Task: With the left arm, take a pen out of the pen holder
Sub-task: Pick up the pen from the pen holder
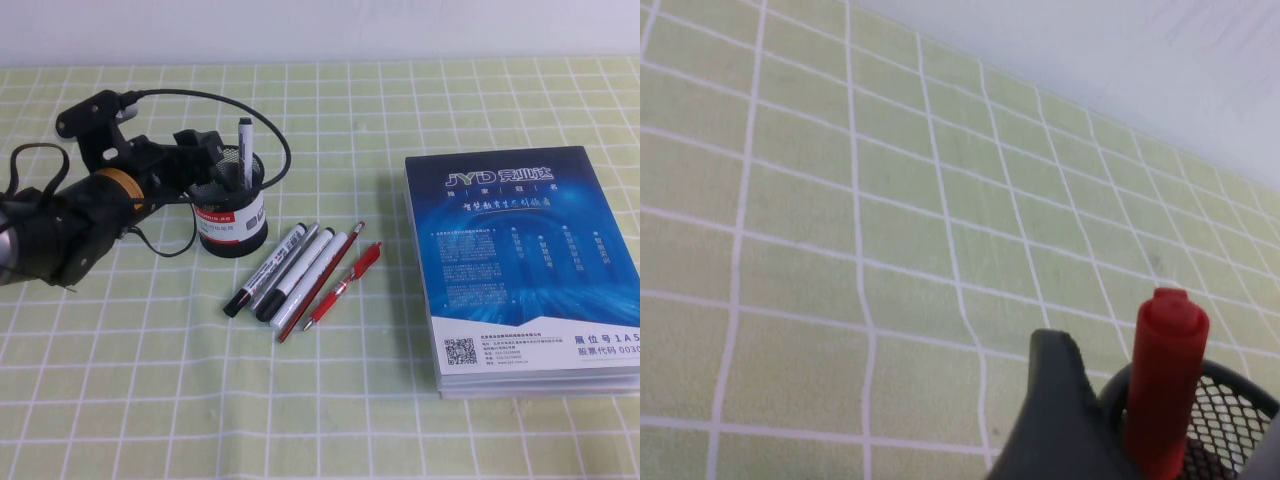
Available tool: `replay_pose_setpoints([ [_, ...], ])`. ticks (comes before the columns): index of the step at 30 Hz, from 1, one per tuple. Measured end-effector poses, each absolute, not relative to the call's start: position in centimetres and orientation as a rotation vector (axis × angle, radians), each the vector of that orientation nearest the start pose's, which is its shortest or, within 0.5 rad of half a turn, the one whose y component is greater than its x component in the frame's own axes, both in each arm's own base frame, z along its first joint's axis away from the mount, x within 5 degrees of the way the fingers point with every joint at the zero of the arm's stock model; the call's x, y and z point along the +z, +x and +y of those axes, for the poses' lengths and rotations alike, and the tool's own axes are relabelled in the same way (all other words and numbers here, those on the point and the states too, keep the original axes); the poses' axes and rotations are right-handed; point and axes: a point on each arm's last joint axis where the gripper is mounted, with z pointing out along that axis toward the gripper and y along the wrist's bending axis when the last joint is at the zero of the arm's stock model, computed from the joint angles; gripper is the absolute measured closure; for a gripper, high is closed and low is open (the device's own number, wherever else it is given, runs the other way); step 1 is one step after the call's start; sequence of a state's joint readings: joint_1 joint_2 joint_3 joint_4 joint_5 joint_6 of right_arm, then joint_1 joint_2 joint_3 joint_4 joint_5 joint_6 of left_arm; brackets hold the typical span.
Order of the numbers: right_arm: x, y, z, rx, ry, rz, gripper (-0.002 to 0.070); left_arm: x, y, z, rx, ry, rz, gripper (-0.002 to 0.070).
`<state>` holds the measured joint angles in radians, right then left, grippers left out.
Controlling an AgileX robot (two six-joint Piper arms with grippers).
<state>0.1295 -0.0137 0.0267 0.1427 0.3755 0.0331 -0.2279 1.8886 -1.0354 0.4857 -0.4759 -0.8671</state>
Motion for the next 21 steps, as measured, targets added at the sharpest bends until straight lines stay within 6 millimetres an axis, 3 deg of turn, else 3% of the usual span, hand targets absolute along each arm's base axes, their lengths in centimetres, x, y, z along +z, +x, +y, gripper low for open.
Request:
replay_pose_setpoints([
  [8, 17.2, 5.1, 1.1, 0.252, -0.002, 1.876, 0.0691, 19.3, 39.3, -10.1, -0.643, -0.108, 1.941, 0.0275],
  [21, 17.2, 5.1, 1.1, 0.252, -0.002, 1.876, 0.0691, 20.7, 40.4, -10.4, -0.679, -0.121, 1.891, 0.0275],
])
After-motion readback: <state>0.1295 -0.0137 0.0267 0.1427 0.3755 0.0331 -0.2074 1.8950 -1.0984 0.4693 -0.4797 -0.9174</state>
